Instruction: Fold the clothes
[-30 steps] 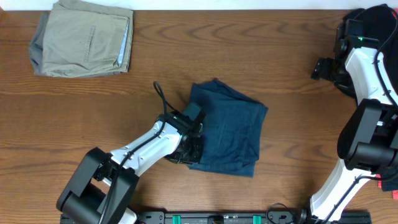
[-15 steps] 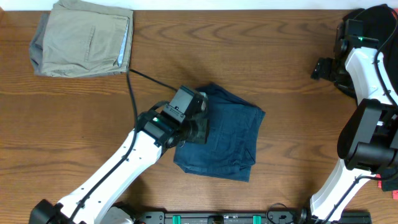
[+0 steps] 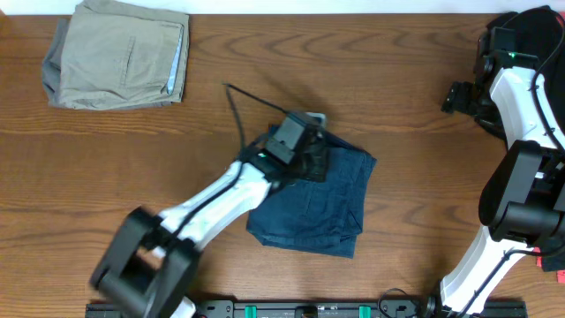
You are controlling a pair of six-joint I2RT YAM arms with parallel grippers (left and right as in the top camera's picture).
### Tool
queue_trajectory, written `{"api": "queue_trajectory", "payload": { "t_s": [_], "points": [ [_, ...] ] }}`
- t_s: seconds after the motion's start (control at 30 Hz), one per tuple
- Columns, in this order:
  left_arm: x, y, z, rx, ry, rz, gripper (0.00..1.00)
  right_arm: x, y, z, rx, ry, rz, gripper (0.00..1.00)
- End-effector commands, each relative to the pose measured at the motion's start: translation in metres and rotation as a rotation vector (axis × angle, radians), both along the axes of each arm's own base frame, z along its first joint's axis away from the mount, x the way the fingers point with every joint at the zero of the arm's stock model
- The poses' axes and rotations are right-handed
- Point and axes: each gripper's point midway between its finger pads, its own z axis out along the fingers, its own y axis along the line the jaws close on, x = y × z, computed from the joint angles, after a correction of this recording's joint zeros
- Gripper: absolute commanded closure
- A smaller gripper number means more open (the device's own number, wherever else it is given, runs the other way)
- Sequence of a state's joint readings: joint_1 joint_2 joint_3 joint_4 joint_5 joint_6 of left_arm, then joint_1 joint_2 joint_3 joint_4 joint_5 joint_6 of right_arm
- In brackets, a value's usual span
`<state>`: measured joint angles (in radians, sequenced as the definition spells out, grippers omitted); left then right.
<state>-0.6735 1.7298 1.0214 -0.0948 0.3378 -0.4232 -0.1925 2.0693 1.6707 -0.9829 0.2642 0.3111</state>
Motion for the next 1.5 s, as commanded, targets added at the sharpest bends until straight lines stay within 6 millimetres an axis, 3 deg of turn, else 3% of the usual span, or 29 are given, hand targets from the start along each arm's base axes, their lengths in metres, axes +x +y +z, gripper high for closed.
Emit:
{"api": "queue_trajectory", "payload": {
  "t_s": [0.0, 0.1, 0.33, 0.43, 0.53, 0.63, 0.77, 0.8, 0.93, 0.97, 1.1, 1.2, 1.27, 1.33, 1.47],
  "points": [
    [-0.005, -0.023, -0.010, -0.064, 0.022, -0.060, 0.94, 0.000, 0.000, -0.001, -0.005, 0.001, -0.015, 0.01],
    [-0.001, -0.034, -0.027, -0.081, 0.031, -0.048, 0.94, 0.000, 0.000, -0.001, -0.005, 0.001, -0.015, 0.01],
    [0.002, -0.037, -0.081, -0.051, 0.081, -0.034, 0.94, 0.000, 0.000, -0.001, -0.005, 0.001, -0.015, 0.01],
    [0.006, -0.036, -0.083, -0.052, 0.068, -0.036, 0.94, 0.000, 0.000, -0.001, -0.005, 0.001, -0.015, 0.01],
    [0.015, -0.038, -0.062, -0.085, 0.031, -0.032, 0.94, 0.000, 0.000, -0.001, -0.005, 0.001, -0.015, 0.01],
    [0.019, -0.043, -0.022, -0.150, -0.020, -0.046, 0.93, 0.000, 0.000, -0.001, -0.005, 0.001, -0.015, 0.01],
    [0.025, -0.034, 0.048, -0.225, -0.122, -0.032, 0.83, 0.000, 0.000, -0.001, -0.005, 0.001, -0.015, 0.01],
    [0.024, -0.029, 0.063, -0.234, -0.136, -0.026, 0.71, 0.000, 0.000, -0.001, -0.005, 0.001, -0.015, 0.01],
    [0.011, 0.008, 0.099, -0.177, -0.176, -0.037, 0.11, 0.000, 0.000, -0.001, -0.005, 0.001, -0.015, 0.01],
    [0.005, 0.022, 0.103, -0.140, -0.188, -0.053, 0.02, 0.000, 0.000, -0.001, -0.005, 0.001, -0.015, 0.01],
    [-0.011, 0.085, 0.098, 0.045, -0.161, -0.026, 0.02, 0.000, 0.000, -0.001, -0.005, 0.001, -0.015, 0.01],
    [-0.019, 0.156, 0.080, 0.262, -0.074, 0.137, 0.02, 0.000, 0.000, -0.001, -0.005, 0.001, -0.015, 0.01],
    [-0.023, 0.191, 0.070, 0.357, -0.019, 0.201, 0.02, 0.000, 0.000, -0.001, -0.005, 0.001, -0.015, 0.01],
    [-0.026, 0.209, 0.062, 0.370, 0.035, 0.212, 0.02, 0.000, 0.000, -0.001, -0.005, 0.001, -0.015, 0.01],
    [-0.024, 0.214, 0.048, 0.293, 0.108, 0.155, 0.02, 0.000, 0.000, -0.001, -0.005, 0.001, -0.015, 0.01]
  ]
}}
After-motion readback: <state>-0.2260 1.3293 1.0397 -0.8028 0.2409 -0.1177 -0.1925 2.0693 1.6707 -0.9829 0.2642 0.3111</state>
